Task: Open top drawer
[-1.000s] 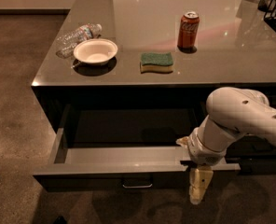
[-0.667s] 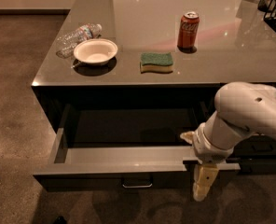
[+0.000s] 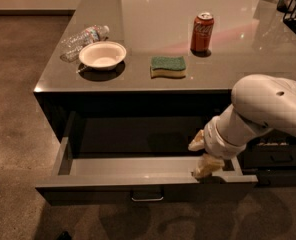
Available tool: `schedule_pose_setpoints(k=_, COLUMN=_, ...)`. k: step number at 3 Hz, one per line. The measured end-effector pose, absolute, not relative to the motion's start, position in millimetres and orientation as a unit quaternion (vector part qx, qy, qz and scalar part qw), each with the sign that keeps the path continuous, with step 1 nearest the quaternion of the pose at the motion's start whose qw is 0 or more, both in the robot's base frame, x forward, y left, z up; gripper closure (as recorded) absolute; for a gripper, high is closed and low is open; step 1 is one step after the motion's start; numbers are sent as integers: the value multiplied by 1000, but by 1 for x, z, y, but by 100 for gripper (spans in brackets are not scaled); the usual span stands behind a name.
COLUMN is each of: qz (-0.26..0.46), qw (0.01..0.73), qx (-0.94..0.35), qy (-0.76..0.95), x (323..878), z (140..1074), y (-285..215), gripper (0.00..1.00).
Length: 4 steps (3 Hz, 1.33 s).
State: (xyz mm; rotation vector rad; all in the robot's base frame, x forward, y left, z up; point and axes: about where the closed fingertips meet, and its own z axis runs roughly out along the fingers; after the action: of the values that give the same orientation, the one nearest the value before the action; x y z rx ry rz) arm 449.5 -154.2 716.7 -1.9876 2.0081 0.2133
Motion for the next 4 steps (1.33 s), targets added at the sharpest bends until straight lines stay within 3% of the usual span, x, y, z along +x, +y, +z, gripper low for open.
schedule_pose_setpoints(k=2, qz=108, qw=193, qx=-684, qy=695, x=493, z=681, y=-135, gripper=89)
schedule_pose_setpoints(k=3, qz=138, qw=194, qx=-677, qy=697, x=500, z=652, y=-130, gripper=100)
schedule_pose_setpoints(k=4, qz=175, qw=188, qx=-674, qy=692, x=497, z=626, y=-124, gripper=100)
